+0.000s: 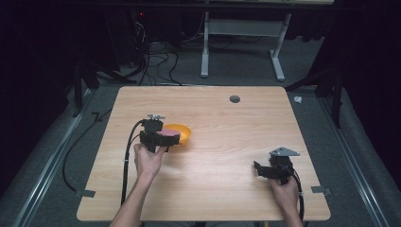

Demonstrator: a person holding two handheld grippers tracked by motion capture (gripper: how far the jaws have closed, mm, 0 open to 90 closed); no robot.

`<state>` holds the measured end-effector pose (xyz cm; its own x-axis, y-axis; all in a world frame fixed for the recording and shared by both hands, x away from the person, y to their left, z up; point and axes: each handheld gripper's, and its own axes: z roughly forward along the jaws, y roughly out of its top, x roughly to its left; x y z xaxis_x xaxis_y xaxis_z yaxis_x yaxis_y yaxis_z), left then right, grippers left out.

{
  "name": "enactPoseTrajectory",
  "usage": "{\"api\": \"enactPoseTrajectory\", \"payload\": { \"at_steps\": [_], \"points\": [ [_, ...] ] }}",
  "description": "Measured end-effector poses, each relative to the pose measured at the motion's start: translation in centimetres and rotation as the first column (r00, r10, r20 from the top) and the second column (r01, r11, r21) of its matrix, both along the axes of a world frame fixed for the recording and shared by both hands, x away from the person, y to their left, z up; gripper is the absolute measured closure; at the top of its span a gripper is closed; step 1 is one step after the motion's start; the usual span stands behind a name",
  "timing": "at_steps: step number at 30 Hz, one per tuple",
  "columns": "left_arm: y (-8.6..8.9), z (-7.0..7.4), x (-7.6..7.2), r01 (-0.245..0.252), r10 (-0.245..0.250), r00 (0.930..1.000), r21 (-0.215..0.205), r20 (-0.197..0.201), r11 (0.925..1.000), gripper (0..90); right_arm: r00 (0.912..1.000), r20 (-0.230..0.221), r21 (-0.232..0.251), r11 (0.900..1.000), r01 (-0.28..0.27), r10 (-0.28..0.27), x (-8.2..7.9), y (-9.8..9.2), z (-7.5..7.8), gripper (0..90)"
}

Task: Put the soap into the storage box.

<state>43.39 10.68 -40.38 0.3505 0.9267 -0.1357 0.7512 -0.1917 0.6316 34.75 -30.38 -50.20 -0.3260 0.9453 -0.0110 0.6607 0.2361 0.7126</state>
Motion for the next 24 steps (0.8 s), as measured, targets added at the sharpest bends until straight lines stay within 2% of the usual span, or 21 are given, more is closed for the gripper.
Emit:
{"api": "enactPoseTrajectory", "payload": {
  "at_steps": [7, 8, 10, 15, 24],
  "points": [
    [-0.8, -0.3, 1.4, -0.002, 0.002, 0.9999, 0.012, -0.016, 0.9999, 13.7, 1.0, -0.001, 0.0, 1.0, -0.001, 0.001, 0.0, 0.0, 0.0, 21.3],
    [-0.9, -0.5, 1.6, -0.002, 0.002, 0.9996, 0.006, -0.028, 1.0, 13.7, 1.0, -0.001, 0.0, 1.0, -0.001, 0.001, 0.0, 0.0, 0.0, 21.3],
    [-1.1, -0.8, 2.1, -0.002, 0.003, 0.9992, 0.023, -0.039, 0.9997, 13.7, 1.0, -0.001, 0.0, 1.0, -0.001, 0.001, 0.0, 0.0, 0.0, 21.3],
    [-1.5, -1.4, 2.9, -0.012, 0.014, 0.9982, 0.025, -0.058, 0.9996, 13.7, 1.0, -0.003, 0.001, 1.0, 0.0, 0.0, 0.0, 0.0, 0.0, 21.3],
    [-2.2, -2.2, 3.7, -0.013, 0.017, 0.9967, 0.043, -0.079, 0.999, 13.6, 1.0, -0.002, 0.001, 1.0, 0.0, 0.0, 0.0, 0.0, 0.0, 21.2]
  ]
}}
